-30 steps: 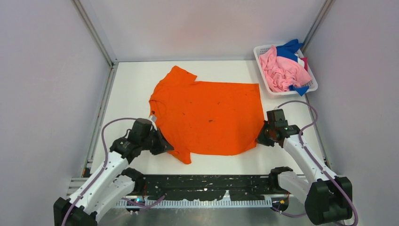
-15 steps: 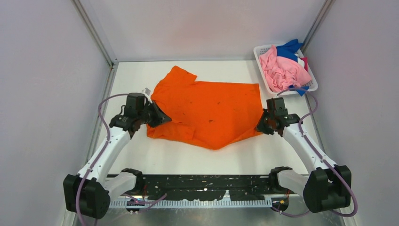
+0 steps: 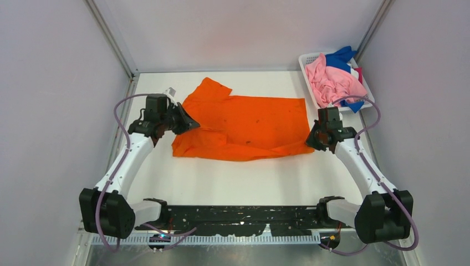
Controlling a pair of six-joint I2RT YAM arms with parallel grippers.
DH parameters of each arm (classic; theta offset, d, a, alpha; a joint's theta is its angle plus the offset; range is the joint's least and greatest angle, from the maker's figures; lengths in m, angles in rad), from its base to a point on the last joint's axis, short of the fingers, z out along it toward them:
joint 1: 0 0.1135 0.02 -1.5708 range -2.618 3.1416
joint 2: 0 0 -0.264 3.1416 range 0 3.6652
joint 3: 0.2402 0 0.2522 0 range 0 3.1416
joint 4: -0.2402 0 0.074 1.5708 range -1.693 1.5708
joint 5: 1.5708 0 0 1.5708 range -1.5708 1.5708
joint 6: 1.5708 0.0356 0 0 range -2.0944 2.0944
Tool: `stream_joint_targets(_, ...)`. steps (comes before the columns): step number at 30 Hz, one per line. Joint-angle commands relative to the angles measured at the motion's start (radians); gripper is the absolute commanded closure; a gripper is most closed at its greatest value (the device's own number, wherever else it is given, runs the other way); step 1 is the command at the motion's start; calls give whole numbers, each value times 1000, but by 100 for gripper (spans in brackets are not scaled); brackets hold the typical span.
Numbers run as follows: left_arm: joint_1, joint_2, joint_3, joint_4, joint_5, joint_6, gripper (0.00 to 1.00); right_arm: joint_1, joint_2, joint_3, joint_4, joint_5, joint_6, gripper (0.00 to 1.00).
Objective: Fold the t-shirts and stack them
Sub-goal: Fold the flattened tshirt in 1/3 of the way
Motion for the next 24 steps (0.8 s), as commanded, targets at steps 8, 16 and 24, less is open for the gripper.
stream_joint_targets(8, 35, 135, 118, 132, 23, 59, 100, -34, 138, 85, 60, -43, 29, 91)
stream_joint_targets(16, 48, 319, 221, 249, 74, 64, 100, -69, 307, 165, 85, -82, 73, 85)
stream_joint_targets(24, 77, 608, 430, 240, 73, 56, 100, -131, 451, 245, 205, -94, 145, 56)
